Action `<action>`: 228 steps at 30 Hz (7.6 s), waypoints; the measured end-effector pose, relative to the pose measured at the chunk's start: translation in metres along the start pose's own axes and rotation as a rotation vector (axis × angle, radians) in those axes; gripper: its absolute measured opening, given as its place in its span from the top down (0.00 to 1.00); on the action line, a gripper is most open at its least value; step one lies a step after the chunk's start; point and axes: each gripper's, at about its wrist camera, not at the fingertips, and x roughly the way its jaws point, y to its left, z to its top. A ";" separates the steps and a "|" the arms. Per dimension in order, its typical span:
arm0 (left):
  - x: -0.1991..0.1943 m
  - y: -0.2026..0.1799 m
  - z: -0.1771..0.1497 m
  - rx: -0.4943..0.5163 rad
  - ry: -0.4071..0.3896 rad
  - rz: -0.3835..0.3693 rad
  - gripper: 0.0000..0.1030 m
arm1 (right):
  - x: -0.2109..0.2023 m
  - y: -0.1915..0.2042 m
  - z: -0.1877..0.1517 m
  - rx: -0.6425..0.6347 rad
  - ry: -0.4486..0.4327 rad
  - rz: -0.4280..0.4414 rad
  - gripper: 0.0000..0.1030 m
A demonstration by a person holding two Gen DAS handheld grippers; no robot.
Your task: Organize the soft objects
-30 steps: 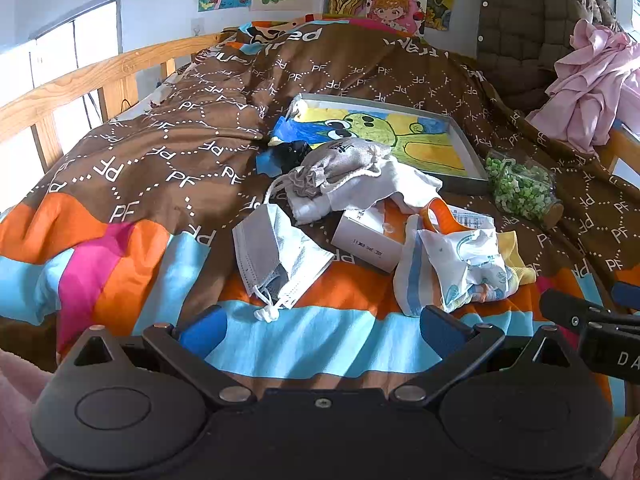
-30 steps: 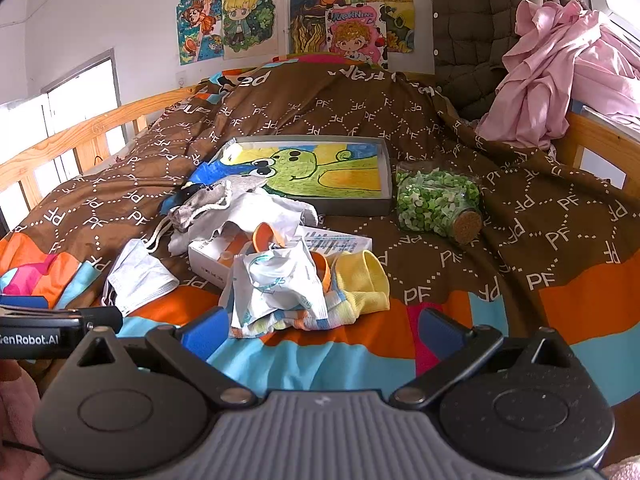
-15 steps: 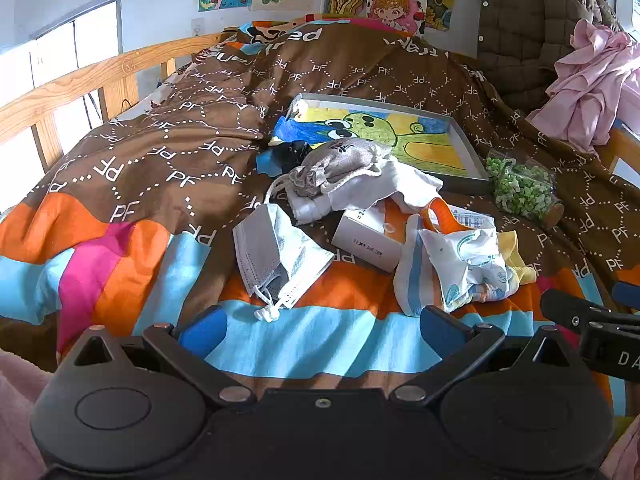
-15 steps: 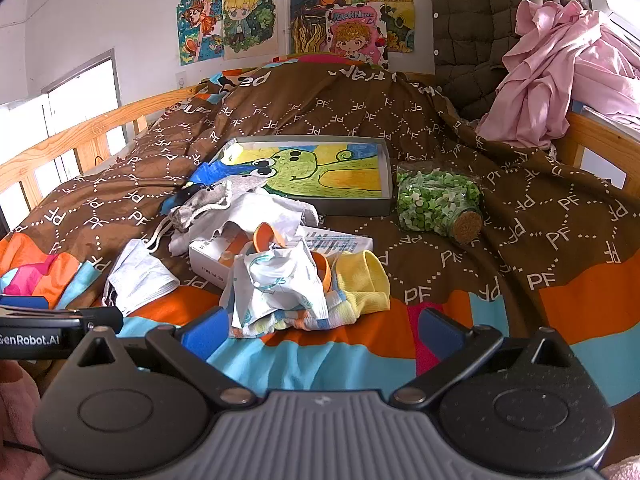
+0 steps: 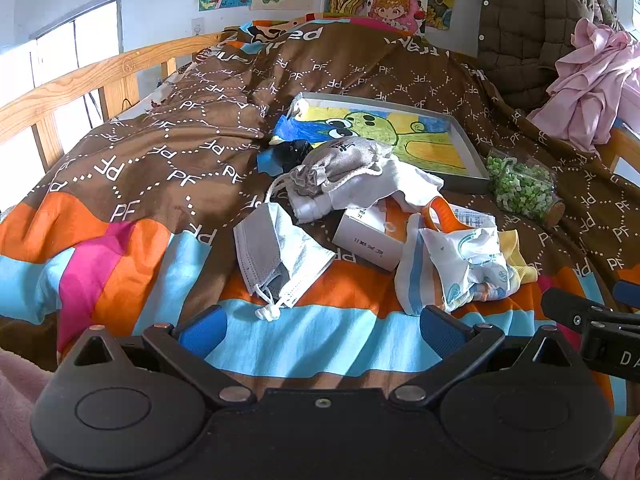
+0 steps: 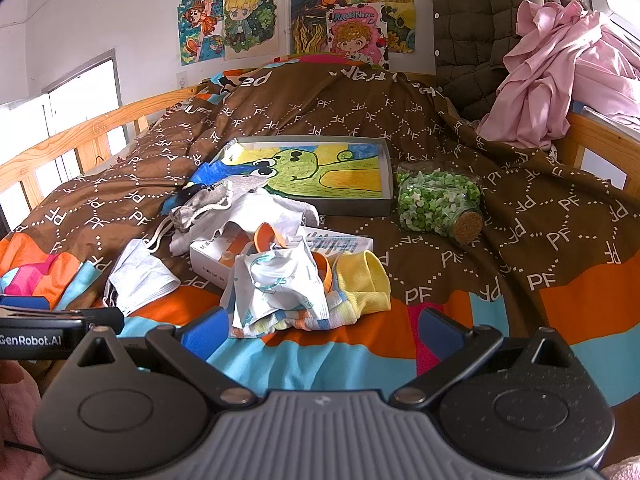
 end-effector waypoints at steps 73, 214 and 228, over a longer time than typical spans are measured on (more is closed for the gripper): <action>0.101 -0.043 0.017 0.215 0.140 -0.376 0.04 | 0.109 -0.043 0.045 -0.182 0.099 0.331 0.11; -0.007 -0.009 0.082 0.018 -0.364 -0.161 0.01 | -0.002 -0.026 0.070 0.025 -0.457 0.076 0.00; 0.011 0.008 0.043 0.043 -0.145 -0.087 0.01 | 0.014 0.002 0.035 -0.019 -0.245 0.078 0.00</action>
